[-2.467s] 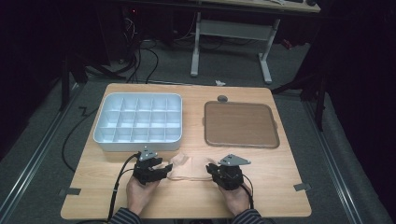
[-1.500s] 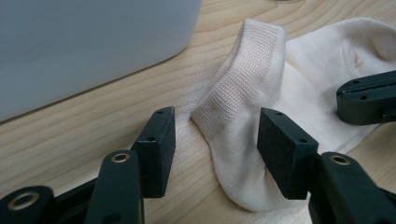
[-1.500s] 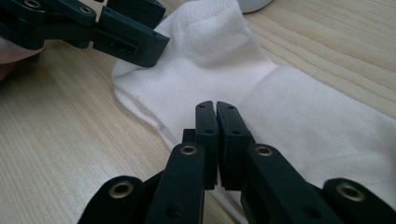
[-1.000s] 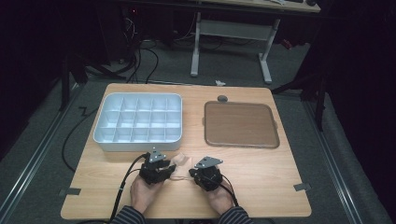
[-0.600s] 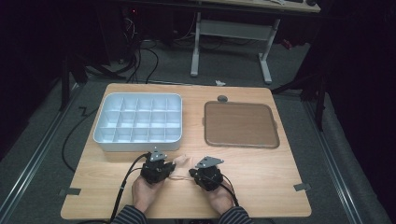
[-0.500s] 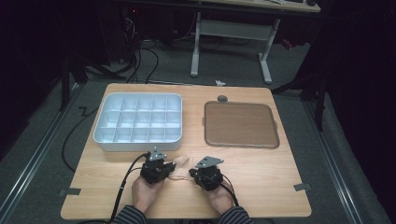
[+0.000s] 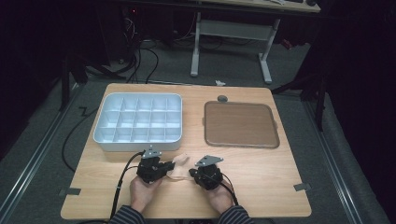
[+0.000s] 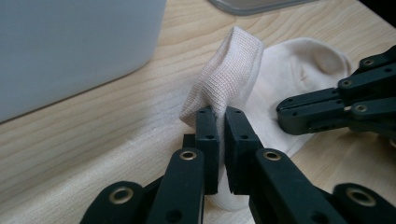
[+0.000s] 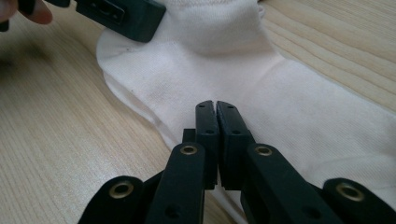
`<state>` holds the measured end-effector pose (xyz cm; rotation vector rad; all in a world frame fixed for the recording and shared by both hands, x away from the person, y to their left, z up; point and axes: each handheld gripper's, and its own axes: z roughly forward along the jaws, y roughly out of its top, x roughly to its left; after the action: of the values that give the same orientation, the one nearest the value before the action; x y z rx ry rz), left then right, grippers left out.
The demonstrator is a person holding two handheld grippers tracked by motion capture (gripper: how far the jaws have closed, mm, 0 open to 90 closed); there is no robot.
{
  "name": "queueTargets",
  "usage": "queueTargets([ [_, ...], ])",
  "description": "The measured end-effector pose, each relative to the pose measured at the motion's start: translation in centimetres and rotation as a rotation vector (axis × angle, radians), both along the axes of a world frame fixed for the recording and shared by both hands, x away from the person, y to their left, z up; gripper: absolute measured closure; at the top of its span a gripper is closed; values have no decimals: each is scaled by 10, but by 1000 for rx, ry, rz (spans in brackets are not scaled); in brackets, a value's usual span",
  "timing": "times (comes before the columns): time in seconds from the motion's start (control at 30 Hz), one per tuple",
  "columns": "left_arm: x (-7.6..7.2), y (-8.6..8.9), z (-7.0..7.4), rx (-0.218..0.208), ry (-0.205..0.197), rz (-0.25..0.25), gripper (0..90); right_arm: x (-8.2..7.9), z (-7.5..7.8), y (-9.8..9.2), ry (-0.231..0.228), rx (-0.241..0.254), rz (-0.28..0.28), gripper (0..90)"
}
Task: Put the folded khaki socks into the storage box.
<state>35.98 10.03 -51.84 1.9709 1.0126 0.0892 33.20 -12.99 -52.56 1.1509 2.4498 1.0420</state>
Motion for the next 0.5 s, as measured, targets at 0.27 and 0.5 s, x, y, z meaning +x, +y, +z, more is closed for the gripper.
queueTargets([
  [0.27,-2,0,7,-35,-15,-16,856,1,0,0,8,1,2,885],
  [0.5,-3,0,10,-55,-26,-28,856,2,1,1,14,-2,4,886],
])
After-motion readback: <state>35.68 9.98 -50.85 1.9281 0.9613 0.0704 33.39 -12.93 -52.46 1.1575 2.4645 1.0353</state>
